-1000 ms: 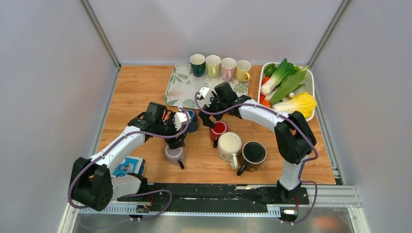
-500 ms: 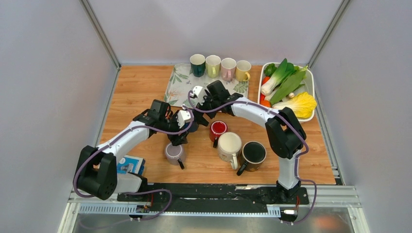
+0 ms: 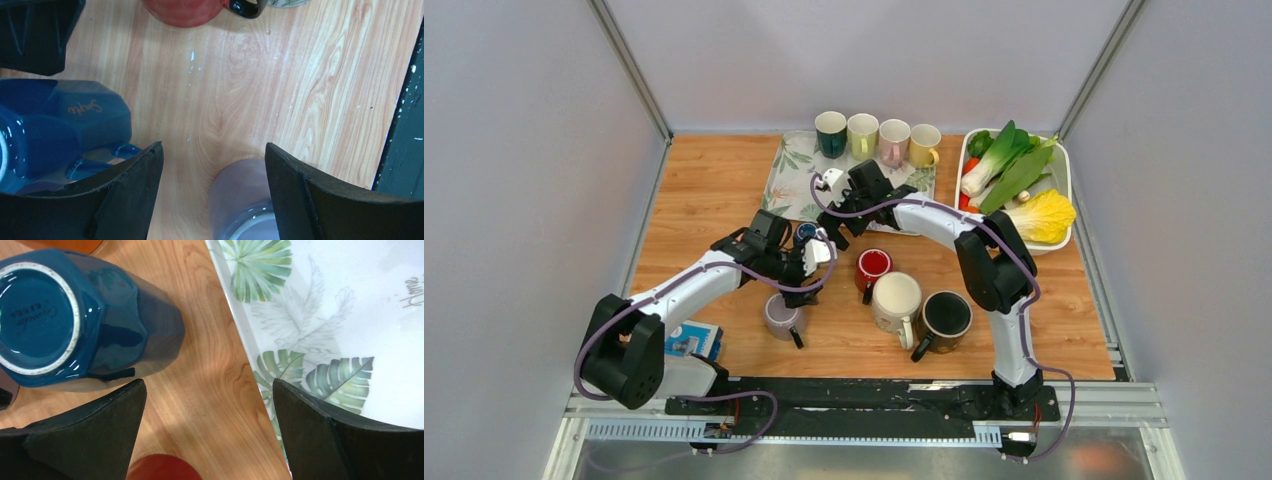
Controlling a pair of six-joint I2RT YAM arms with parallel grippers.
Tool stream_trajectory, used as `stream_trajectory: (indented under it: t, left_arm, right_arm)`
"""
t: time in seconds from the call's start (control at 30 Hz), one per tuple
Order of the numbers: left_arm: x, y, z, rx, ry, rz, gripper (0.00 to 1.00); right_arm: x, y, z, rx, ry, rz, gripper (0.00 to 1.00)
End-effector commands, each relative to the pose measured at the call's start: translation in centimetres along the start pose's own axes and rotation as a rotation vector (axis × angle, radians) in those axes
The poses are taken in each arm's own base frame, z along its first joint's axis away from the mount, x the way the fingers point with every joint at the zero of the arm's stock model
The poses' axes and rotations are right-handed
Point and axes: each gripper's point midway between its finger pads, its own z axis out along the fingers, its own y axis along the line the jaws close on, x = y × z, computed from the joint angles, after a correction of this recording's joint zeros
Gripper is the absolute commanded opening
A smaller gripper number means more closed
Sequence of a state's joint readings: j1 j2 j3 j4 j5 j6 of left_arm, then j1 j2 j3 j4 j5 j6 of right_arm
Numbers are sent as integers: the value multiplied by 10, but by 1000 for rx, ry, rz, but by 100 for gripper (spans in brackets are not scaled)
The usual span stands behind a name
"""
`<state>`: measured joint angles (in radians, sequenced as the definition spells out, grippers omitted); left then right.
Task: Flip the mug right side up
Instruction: Move the cup to the center of the board.
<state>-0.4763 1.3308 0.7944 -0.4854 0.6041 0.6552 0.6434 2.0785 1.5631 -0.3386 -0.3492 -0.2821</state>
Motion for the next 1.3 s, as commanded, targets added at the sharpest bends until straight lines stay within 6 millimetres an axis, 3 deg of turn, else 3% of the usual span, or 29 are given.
stream_trajectory:
  t: [0.0, 0.13, 0.27, 0.5, 0.7, 0.87, 1.13, 1.27]
  left_arm:
    - [-21, 12, -20, -64, -21, 109, 81]
    - [-22, 41, -43, -289, 18, 74, 84]
    - [-12, 78, -67, -573, 47, -111, 90]
    - [-9, 57, -33, -431, -42, -389, 90]
    - [0, 53, -9, -351, -30, -420, 88]
    - [6, 63, 5, -349, -5, -433, 85]
    - [-44, 42, 18, -146, -151, -416, 82]
    - [-59, 33, 24, -84, -187, -389, 82]
  right_arm:
    - [-30, -10, -6, 24, -82, 19, 100]
    - [-28, -13, -17, 34, -86, 25, 100]
    - [-27, -13, -24, 45, -86, 25, 100]
    - [-32, -15, -28, 60, -97, 20, 100]
    - [-32, -10, -29, 47, -98, 18, 100]
    - [-27, -6, -30, 38, -89, 19, 100]
    - [-23, -20, -35, 106, -67, -10, 100]
    - [-18, -22, -34, 117, -52, -7, 100]
